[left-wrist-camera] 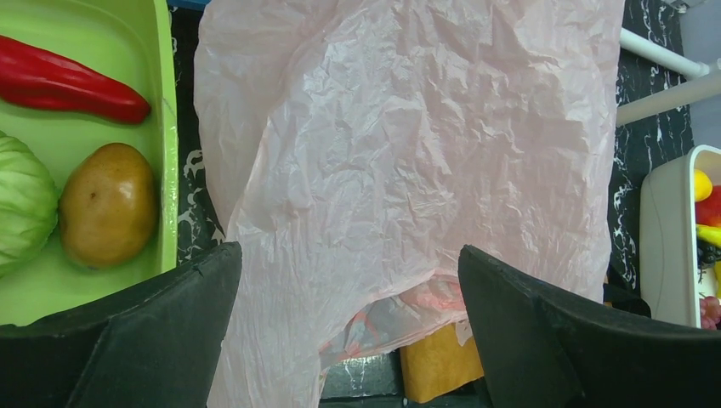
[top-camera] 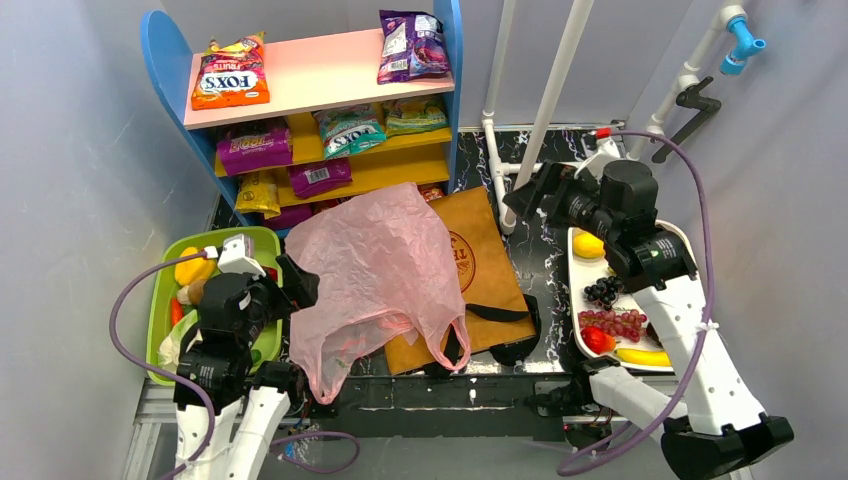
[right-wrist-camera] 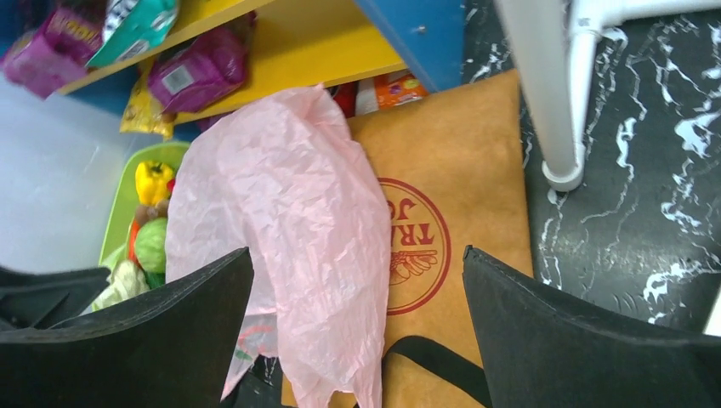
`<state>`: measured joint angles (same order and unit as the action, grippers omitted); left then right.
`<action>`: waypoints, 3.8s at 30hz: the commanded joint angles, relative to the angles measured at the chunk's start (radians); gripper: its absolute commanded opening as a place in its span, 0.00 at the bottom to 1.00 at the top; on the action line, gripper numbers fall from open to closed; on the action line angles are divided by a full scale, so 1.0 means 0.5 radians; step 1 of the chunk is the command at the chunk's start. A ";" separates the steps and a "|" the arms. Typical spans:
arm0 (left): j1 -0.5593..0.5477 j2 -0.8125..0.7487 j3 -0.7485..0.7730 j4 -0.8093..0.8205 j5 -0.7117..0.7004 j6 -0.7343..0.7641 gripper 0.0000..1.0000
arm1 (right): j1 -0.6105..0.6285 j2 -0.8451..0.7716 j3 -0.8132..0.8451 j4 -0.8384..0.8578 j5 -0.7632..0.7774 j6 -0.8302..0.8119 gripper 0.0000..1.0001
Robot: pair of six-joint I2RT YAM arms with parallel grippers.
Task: Place the food into the grocery bag and tie it
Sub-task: Adjust the grocery bag at the center of the board.
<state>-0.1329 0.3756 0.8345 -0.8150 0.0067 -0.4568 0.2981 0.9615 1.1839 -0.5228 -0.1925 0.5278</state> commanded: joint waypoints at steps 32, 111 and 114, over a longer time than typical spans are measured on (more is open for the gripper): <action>-0.004 -0.106 -0.077 0.085 0.184 0.055 0.99 | 1.695 0.042 -0.933 0.646 0.844 0.423 0.86; -0.159 0.366 0.130 0.510 0.352 0.464 0.86 | 1.784 0.500 0.165 0.524 1.304 0.720 0.01; -0.267 0.395 0.143 0.582 0.335 0.530 0.87 | 1.766 0.525 0.246 0.529 1.302 0.681 0.01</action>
<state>-0.2119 0.5560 0.9077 -0.6037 0.2005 -0.2546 1.1942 1.2182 1.2205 -0.2668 0.4320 0.9070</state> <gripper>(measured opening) 0.869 0.023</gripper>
